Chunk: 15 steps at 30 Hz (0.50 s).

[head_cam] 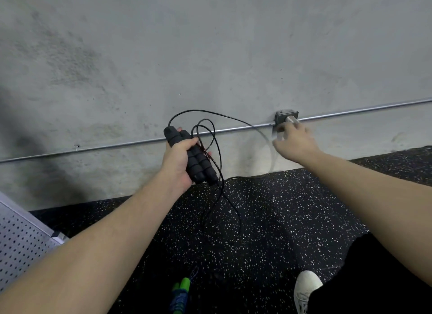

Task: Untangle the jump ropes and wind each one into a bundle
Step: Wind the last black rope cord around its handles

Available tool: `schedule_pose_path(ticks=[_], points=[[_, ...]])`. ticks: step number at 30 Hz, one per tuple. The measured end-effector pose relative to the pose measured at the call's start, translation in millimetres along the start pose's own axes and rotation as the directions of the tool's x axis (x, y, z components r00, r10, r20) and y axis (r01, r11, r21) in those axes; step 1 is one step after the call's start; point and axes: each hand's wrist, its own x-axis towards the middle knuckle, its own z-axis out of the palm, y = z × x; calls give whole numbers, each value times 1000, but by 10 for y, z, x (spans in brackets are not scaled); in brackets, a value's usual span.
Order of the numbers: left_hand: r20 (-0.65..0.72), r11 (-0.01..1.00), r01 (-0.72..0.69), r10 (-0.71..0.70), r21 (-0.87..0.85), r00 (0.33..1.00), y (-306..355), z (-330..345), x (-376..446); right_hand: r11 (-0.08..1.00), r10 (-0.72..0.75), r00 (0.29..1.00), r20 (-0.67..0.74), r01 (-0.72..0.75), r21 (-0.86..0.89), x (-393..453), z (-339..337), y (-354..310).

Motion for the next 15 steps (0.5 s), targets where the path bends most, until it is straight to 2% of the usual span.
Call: schedule_pose_path(ticks=[1,2,3,4,6,7,8,10,12,15], points=[[12,1000,6,-6,-11,1000,-2,25,-5,989,-112,994,3,111,101,-66,6,-119],[18,1000,15,-15,-17,1000,2,46,-9,949,-186,980,77,158,274,-163,14,-249],[26,1000,23,-22,-16,999,7,58,-12,892,-256,938,235,136,431,-274,45,-361],[29,999,28,-27,-16,999,14,63,-14,854,-332,849,410,86,513,-376,90,-455],[19,997,43,-42,-61,999,47,54,-5,893,-400,663,633,127,431,-511,197,-546],[9,995,44,-43,-94,999,65,47,6,909,-396,628,670,164,384,-532,273,-557],[1,992,35,-35,-118,999,85,32,25,915,-385,639,666,169,367,-547,329,-581],[0,990,16,-16,-141,1000,129,-10,46,913,-355,725,590,133,385,-553,405,-636],[-8,992,14,-15,-124,1000,167,-59,57,918,-337,776,534,144,370,-542,433,-672],[-66,1000,-16,15,-9,998,199,-193,133,937,-307,780,545,146,319,-460,349,-640]])
